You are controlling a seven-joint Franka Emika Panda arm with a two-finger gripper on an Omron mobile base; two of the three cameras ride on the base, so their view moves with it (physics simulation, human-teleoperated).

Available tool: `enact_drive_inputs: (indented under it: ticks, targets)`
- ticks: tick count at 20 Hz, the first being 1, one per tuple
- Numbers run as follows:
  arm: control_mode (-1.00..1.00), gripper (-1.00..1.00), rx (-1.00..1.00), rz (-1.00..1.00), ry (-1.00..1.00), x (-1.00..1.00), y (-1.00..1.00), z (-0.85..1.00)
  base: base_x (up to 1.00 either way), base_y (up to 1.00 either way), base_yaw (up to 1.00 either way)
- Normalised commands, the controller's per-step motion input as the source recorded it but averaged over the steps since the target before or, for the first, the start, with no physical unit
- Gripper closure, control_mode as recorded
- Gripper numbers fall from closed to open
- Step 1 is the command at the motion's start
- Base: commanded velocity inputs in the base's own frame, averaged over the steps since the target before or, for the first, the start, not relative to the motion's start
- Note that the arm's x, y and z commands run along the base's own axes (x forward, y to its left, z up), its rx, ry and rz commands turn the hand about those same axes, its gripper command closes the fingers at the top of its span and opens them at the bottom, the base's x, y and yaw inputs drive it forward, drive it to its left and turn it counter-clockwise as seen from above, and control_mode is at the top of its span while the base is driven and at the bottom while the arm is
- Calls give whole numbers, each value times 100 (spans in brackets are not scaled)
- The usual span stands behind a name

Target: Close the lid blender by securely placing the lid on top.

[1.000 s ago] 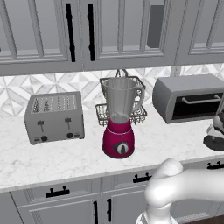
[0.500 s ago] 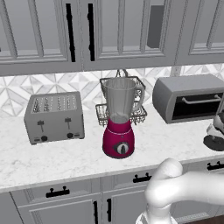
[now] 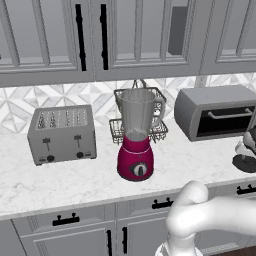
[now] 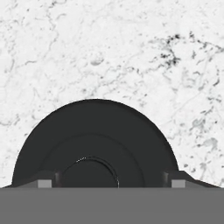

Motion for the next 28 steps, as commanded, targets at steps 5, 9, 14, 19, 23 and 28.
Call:
enact_drive_inputs:
  ticks: [5, 9, 14, 19, 23, 28]
  targets:
    - [-100, 100, -1, 0, 0, 0, 28, -53, 0, 0, 0]
    - [-100, 100, -3, 0, 0, 0, 40, -54, 0, 0, 0]
    - [-100, 100, -5, 0, 0, 0, 48, -54, 0, 0, 0]
    - [-100, 100, -4, 0, 2, 0, 41, -60, 0, 0, 0]
    - [-100, 100, 0, 0, 0, 0, 4, -24, 0, 0, 0]
    - [-100, 100, 1, 3, -2, -1, -3, -11, 0, 0, 0]
